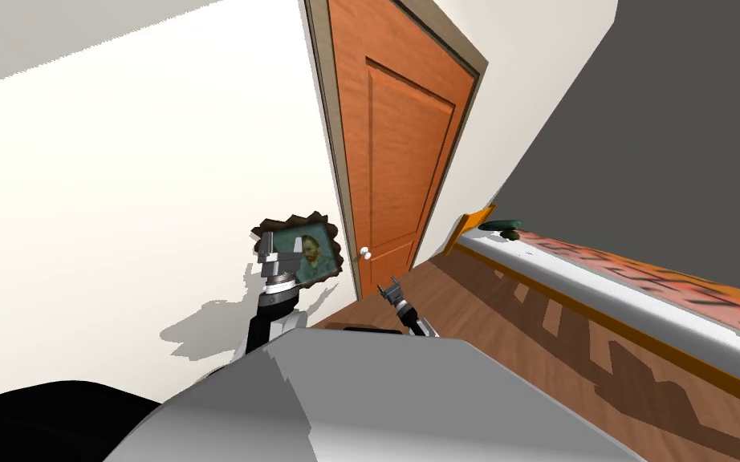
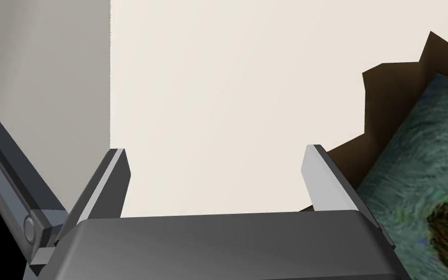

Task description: Pull the door open

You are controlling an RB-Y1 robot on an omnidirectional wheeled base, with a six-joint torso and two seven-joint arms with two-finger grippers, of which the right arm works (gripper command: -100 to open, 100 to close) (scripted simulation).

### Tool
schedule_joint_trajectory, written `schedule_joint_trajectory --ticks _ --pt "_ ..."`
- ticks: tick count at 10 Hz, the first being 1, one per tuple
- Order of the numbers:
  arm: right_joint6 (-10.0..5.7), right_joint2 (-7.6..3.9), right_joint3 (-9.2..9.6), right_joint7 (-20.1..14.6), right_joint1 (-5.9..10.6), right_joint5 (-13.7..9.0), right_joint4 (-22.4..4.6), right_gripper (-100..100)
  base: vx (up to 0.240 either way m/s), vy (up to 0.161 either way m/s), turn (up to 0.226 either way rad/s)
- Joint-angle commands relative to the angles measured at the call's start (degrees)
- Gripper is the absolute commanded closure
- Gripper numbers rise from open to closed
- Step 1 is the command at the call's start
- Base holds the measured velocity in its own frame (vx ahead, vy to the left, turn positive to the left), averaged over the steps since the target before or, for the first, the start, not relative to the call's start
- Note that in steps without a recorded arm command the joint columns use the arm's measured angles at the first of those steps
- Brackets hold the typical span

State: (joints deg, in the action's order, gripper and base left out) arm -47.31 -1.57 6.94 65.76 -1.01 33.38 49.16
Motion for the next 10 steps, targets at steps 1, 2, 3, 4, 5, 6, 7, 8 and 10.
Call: schedule_joint_trajectory --ticks 1,2,3,4,5,6,7,8,10 --pt "-0.24 -0.18 -1.62 0.28 0.3 -0.04 -0.49 -100 -0.099 -0.022 0.165" --pt "-0.19 -0.47 -3.61 0.34 0.29 0.01 -0.39 -100 -0.118 0.004 0.298" --pt "-0.17 -0.61 -4.63 0.37 0.29 0.04 -0.34 -100 -0.109 0.009 0.252" --pt "-0.15 -0.73 -5.7 0.4 0.29 0.07 -0.29 -100 -0.083 0.009 0.218" --pt "-0.12 -0.83 -6.83 0.44 0.28 0.09 -0.23 -100 -0.061 0.023 0.206" --pt "-0.1 -0.92 -7.96 0.47 0.28 0.12 -0.18 -100 -0.059 0.034 0.184" --pt "-0.08 -1.01 -9.1 0.5 0.27 0.14 -0.12 -100 -0.052 0.03 0.175" --pt "-0.05 -1.05 -10.3 0.54 0.27 0.17 -0.07 -100 -0.036 0.031 0.19" --pt "0.0 -1.13 -12.7 0.6 0.26 0.22 0.04 -100 -0.024 0.042 0.203"
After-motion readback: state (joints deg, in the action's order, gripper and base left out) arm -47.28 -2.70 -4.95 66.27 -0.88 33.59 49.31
